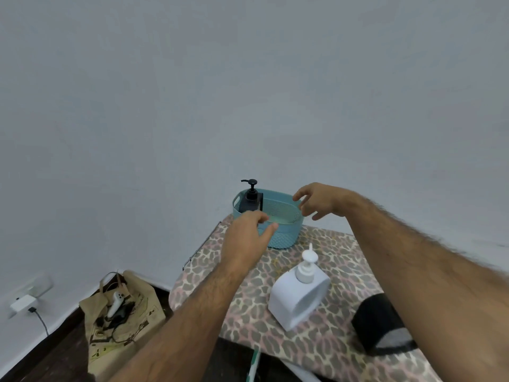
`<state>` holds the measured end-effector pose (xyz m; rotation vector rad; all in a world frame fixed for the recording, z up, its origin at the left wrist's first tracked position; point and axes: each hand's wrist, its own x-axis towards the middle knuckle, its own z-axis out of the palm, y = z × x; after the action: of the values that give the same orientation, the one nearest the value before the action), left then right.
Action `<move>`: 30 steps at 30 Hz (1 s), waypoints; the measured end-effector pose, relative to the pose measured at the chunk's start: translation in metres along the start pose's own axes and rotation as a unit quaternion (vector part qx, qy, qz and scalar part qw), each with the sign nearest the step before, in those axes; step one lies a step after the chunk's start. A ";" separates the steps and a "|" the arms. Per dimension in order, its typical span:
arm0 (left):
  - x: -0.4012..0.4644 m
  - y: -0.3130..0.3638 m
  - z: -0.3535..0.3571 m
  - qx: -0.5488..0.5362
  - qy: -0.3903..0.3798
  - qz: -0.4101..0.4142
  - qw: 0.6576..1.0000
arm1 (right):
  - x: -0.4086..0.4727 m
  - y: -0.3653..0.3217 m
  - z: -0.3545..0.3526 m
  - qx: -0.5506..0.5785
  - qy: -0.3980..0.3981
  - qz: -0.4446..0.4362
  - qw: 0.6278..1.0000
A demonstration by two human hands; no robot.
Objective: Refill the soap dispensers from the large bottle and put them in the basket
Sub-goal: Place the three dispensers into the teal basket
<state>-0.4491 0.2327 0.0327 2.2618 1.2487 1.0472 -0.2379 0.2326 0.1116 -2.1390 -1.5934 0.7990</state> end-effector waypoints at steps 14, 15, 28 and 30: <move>-0.118 0.011 -0.002 -0.202 -0.118 -0.066 0.970 | -0.120 0.009 0.044 -0.227 -0.066 0.042 0.971; -0.123 0.012 -0.001 -0.206 -0.128 -0.066 0.968 | -0.127 0.008 0.047 -0.238 -0.066 0.041 0.968; -0.131 0.012 0.007 -0.163 -0.082 -0.059 0.981 | -0.137 0.025 0.070 -0.187 -0.022 -0.018 0.982; -0.123 0.015 0.003 -0.158 -0.070 -0.054 0.983 | -0.135 0.022 0.063 -0.149 -0.010 -0.025 0.988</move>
<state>-0.4802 0.1218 -0.0142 1.9677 1.0518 0.9531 -0.2888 0.0945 0.0799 -2.2846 -1.8694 0.5980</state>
